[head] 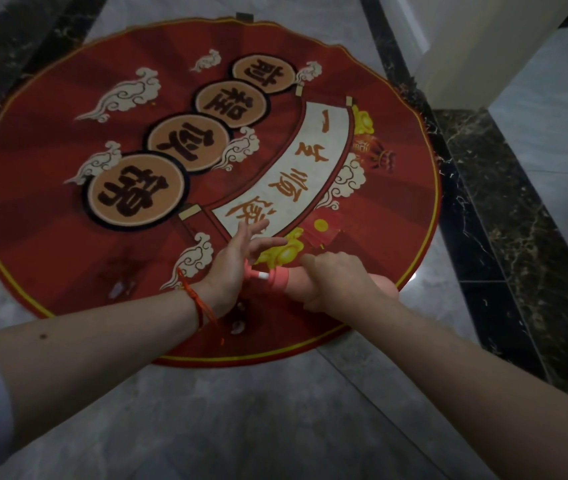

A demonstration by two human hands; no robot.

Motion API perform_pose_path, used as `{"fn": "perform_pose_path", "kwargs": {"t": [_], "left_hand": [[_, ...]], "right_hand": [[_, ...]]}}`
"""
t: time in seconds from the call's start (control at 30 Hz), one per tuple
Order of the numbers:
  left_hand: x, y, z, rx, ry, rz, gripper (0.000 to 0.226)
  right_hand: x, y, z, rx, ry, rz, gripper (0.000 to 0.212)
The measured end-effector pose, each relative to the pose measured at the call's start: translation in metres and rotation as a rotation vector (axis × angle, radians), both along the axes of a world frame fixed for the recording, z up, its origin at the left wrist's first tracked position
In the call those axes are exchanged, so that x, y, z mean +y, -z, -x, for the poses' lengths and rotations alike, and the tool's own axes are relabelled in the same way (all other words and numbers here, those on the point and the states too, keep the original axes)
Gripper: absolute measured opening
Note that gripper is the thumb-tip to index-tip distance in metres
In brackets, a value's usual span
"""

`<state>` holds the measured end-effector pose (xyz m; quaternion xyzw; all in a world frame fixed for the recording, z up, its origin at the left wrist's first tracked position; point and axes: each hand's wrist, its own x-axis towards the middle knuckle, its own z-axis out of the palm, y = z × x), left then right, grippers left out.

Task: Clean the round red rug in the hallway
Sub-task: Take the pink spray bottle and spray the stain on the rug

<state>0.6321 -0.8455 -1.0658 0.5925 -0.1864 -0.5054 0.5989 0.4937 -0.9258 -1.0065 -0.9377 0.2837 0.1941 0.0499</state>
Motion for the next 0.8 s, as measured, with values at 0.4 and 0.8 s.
{"fn": "perform_pose_path", "kwargs": {"t": [0.4, 0.8], "left_hand": [[0.009, 0.004, 0.004, 0.02, 0.011, 0.017, 0.053], [-0.008, -0.016, -0.004, -0.007, 0.041, 0.055, 0.053]], "right_hand": [[0.002, 0.002, -0.002, 0.02, -0.023, -0.005, 0.055], [-0.009, -0.004, 0.0, -0.045, 0.089, -0.064, 0.062]]}}
